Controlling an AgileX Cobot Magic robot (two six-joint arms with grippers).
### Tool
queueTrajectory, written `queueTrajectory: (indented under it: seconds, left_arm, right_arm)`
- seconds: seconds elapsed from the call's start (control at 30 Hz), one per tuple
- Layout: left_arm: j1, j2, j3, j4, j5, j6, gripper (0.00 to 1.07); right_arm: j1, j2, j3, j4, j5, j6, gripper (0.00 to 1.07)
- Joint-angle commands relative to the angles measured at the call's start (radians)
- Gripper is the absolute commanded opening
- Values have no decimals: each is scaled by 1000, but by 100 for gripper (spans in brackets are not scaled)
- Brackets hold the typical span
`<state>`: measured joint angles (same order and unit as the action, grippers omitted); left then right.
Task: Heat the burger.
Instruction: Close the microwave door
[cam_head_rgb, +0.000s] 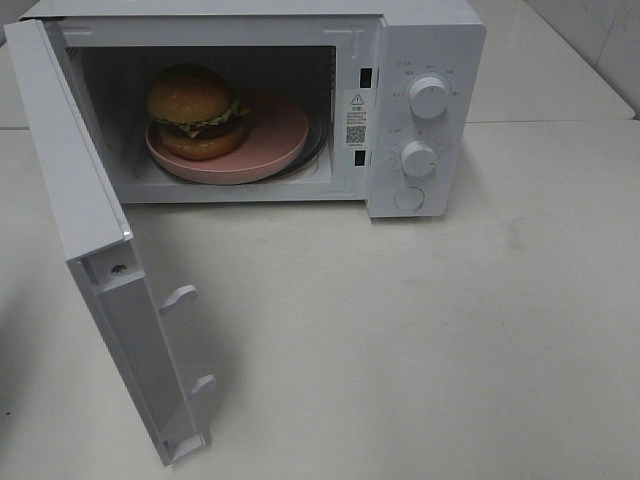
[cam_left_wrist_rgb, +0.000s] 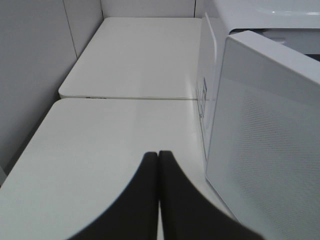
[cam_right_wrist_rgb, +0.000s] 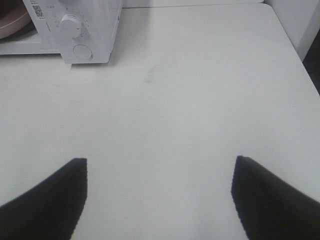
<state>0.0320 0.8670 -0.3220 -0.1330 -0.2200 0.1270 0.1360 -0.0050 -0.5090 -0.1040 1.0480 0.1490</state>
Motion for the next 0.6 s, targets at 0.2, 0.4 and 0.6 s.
queueTrajectory:
  seconds: [0.2, 0.4, 0.6]
  left_arm:
    - [4, 262, 59, 186, -401, -66, 0]
    - [4, 429, 59, 297, -520, -115, 0]
    - [4, 624, 57, 410, -750, -216, 0]
  right_arm:
    - [-7, -26, 0, -4, -9, -14, 76]
    - [-7, -26, 0, -4, -9, -14, 76]
    - [-7, -26, 0, -4, -9, -14, 76]
